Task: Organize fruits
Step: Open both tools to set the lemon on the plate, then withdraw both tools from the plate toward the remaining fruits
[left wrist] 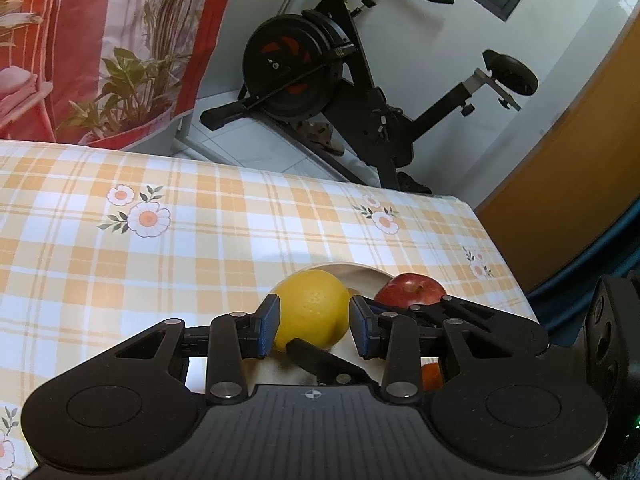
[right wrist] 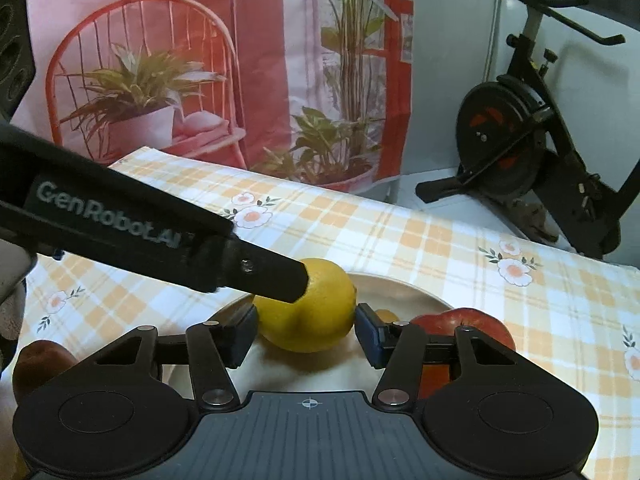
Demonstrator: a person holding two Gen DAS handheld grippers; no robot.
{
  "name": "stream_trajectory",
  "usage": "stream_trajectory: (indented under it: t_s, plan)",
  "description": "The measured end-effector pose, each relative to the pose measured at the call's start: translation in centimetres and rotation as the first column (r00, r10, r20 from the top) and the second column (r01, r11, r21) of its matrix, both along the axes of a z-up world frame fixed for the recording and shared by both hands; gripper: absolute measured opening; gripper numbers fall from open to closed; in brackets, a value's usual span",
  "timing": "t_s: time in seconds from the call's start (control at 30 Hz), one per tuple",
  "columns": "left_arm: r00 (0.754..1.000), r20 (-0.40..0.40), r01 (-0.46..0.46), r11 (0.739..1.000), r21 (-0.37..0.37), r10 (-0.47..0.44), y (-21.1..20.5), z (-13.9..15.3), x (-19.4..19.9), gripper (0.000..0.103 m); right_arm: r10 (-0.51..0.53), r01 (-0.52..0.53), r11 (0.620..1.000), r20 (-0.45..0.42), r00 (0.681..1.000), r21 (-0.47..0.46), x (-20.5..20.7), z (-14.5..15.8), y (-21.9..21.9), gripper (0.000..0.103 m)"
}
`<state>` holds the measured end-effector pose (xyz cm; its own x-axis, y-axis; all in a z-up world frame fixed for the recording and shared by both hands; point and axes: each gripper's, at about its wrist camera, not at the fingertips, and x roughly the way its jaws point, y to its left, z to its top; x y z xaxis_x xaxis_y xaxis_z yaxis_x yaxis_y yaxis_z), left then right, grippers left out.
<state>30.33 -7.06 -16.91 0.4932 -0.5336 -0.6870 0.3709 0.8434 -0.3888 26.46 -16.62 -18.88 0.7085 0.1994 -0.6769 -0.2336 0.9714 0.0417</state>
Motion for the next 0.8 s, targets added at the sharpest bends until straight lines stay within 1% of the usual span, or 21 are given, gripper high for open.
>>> stream_trajectory:
  t_s: [0.13,0.27,0.43,0.63,0.8]
  plan:
    - [1.0,0.004,-0.026,1.0,-0.004,0.026,0.6,0.3,0.1,0.039,0.005,-0.005,1.0,0.004,1.0,-0.027,-0.1,0.2,-0.1,0.048]
    - [0.999,0.014,-0.037,0.999,0.003,0.036,0.9,0.9,-0.2,0.039,-0.015,0.016,0.998,0.032,0.999,-0.053,-0.7,0.9,-0.3,0.048]
    - [0.998,0.045,-0.044,0.999,0.013,0.044,1.3,2.3,-1.5,0.039,-0.02,0.023,0.998,0.058,0.998,-0.06,-2.5,2.3,-0.7,0.048]
    - [0.995,0.078,-0.069,0.997,0.042,0.066,2.4,3.9,-4.0,0.039,-0.051,0.052,0.999,0.081,0.995,-0.011,-6.2,4.0,-1.2,0.047]
    - [0.99,0.118,-0.091,0.993,0.077,0.081,3.7,5.3,-6.7,0.039,-0.063,0.06,0.998,0.098,0.993,0.029,-9.5,4.8,-0.8,0.046]
